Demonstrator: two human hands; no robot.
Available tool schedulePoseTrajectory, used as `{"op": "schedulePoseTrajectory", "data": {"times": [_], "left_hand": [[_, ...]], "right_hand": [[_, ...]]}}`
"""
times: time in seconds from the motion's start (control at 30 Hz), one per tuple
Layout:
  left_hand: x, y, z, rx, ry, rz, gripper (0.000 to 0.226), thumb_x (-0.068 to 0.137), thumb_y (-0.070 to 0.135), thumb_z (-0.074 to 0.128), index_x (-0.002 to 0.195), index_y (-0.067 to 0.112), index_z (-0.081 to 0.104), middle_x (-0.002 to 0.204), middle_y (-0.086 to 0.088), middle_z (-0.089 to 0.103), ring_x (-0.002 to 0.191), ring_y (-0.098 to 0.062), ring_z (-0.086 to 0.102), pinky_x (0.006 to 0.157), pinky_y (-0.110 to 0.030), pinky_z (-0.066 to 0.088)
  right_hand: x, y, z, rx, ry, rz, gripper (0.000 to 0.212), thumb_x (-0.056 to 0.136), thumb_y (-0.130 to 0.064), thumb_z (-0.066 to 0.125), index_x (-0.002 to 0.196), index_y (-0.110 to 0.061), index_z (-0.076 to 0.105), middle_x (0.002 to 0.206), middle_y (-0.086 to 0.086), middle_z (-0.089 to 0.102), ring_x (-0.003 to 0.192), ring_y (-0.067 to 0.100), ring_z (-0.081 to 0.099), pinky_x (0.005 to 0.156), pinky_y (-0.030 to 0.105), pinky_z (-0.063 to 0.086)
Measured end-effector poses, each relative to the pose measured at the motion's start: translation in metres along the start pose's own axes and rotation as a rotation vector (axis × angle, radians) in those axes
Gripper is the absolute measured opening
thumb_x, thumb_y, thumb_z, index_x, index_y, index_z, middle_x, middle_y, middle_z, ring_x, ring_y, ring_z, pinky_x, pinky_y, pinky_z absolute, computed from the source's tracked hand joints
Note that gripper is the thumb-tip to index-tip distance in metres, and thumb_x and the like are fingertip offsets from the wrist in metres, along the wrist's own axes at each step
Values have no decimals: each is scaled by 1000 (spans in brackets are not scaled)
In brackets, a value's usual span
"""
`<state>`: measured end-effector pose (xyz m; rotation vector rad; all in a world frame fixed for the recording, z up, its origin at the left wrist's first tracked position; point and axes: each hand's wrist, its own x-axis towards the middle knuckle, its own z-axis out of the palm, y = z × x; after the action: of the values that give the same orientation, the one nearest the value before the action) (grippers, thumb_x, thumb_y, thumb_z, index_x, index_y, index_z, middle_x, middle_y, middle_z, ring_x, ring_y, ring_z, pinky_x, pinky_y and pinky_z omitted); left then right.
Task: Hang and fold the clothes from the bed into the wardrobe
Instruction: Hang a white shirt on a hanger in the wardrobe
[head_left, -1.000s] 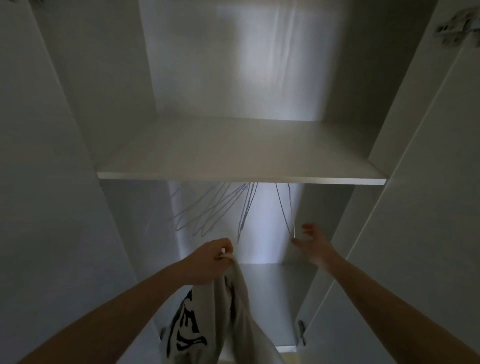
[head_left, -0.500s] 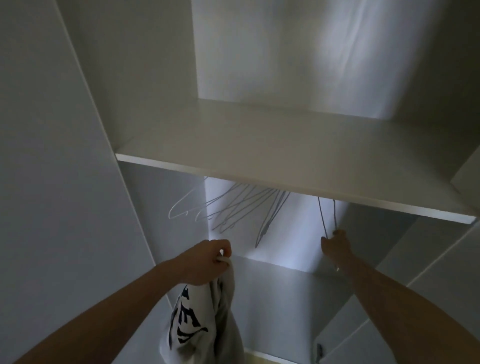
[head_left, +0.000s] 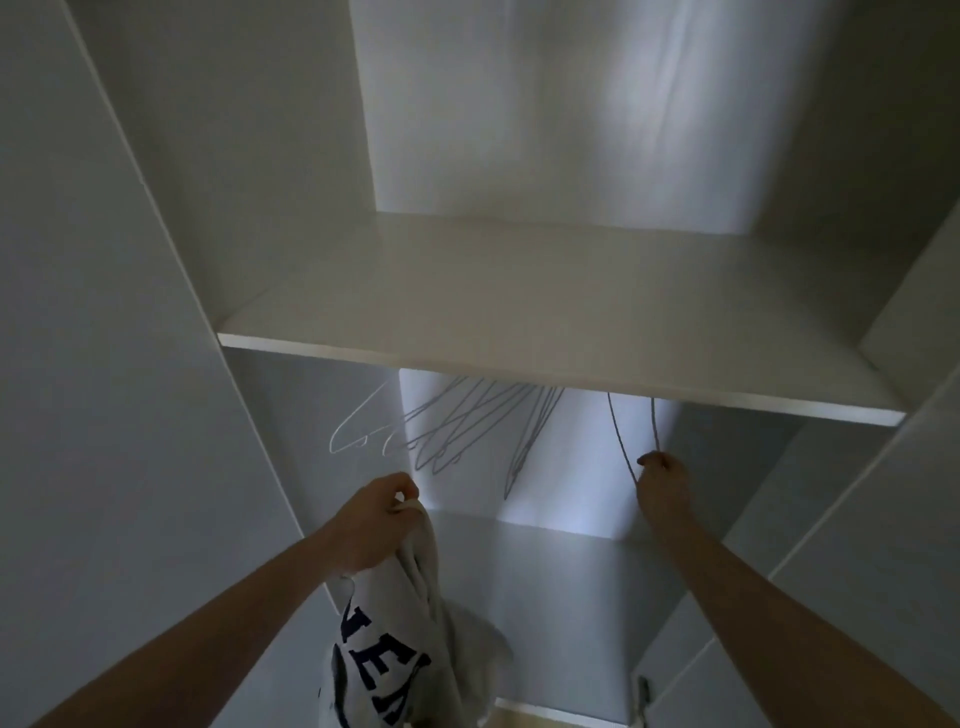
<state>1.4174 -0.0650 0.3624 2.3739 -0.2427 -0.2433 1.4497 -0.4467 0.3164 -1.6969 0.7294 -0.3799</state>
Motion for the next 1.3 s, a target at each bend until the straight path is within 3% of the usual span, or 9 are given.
{"op": "schedulePoseTrajectory", "data": {"times": [0.27, 0.47, 0.67, 0.77, 0.87, 0.97, 1.1, 1.2, 1.3], "left_hand": [[-13, 8, 5, -82, -79, 89, 17, 100, 18, 56, 84, 24, 55, 49, 7, 47, 43, -3, 38, 44, -16, 32], [-36, 11, 4, -213, -117, 99, 20, 99, 22, 58, 80, 22, 53, 49, 12, 50, 43, 0, 42, 45, -13, 34], [-76, 24, 20, -317, -247, 106, 40, 98, 15, 59, 65, 22, 37, 61, 8, 40, 54, -6, 38, 55, -23, 32], [-108, 42, 40, -439, -311, 115, 52, 94, 7, 59, 56, 27, 32, 54, 12, 32, 53, -9, 32, 57, -27, 29], [-138, 59, 55, -618, -365, 47, 59, 94, 6, 60, 46, 28, 34, 54, 9, 31, 58, -13, 32, 62, -29, 30], [-164, 79, 61, -793, -393, -71, 54, 95, 4, 62, 52, 25, 37, 54, 3, 40, 59, -18, 43, 58, -27, 43], [-209, 109, 60, -1014, -499, -107, 39, 97, 4, 64, 66, 14, 43, 68, -9, 60, 71, -25, 67, 60, -28, 58], [-239, 127, 61, -983, -505, 17, 41, 98, 2, 62, 66, 15, 39, 71, -12, 55, 73, -25, 65, 62, -27, 59], [-261, 126, 50, -805, -431, 212, 46, 98, 6, 62, 66, 19, 33, 69, -7, 41, 71, -22, 53, 62, -29, 55]], "right_hand": [[-10, -40, -26, -260, 75, 12, 32, 103, -12, 46, 111, -8, 76, 113, 18, 71, 110, 40, 64, 83, 31, 42], [-85, 2, -24, -227, 137, 79, 33, 101, -8, 46, 114, -2, 75, 108, 24, 70, 102, 38, 65, 93, 44, 52], [-225, 37, -38, -67, 122, 174, 24, 104, -15, 48, 106, -4, 68, 71, 7, 57, 55, 19, 48, 51, 27, 36], [-307, 44, -49, -58, 29, 199, 23, 99, -31, 61, 100, -8, 59, 75, 4, 59, 47, 9, 44, 41, 23, 33], [-375, 44, -61, -130, -65, 159, 37, 86, -27, 81, 103, -11, 52, 86, 0, 68, 46, 3, 52, 41, 21, 41], [-417, 42, -72, -109, -101, 134, 58, 72, -20, 94, 107, -13, 48, 108, -4, 71, 70, 7, 72, 55, 25, 57], [-448, 39, -87, -191, 3, 47, 73, 58, -35, 100, 107, -21, 49, 110, -7, 67, 95, 4, 69, 76, 29, 62], [-460, 33, -101, -166, 127, -6, 59, 66, -32, 96, 96, -20, 46, 94, -10, 69, 78, -6, 67, 61, 14, 53], [-474, 29, -116, -147, 279, -91, 40, 77, -22, 84, 81, -15, 45, 58, -11, 55, 47, 5, 50, 43, 12, 37]]}}
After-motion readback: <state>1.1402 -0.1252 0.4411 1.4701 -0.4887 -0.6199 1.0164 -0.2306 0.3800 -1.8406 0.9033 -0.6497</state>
